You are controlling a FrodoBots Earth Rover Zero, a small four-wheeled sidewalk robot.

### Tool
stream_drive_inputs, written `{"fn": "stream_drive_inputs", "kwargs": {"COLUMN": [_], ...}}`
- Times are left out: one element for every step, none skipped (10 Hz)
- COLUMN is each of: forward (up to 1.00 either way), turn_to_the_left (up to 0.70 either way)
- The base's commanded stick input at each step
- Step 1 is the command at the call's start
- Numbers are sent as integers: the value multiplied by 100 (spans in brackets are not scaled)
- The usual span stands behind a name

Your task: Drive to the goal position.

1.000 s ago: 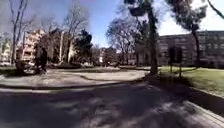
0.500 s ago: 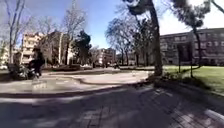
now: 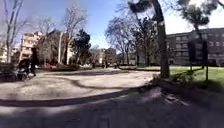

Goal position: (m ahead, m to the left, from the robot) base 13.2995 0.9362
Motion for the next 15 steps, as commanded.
{"fn": "stream_drive_inputs", "kwargs": {"forward": [100, 100, 100, 100, 100, 100, 100, 100, 100, 100, 100, 100, 100, 100, 100], "turn_to_the_left": [0, 0, 0, 0, 0, 0, 0, 0, 0, 0, 0, 0, 0, 0, 0]}}
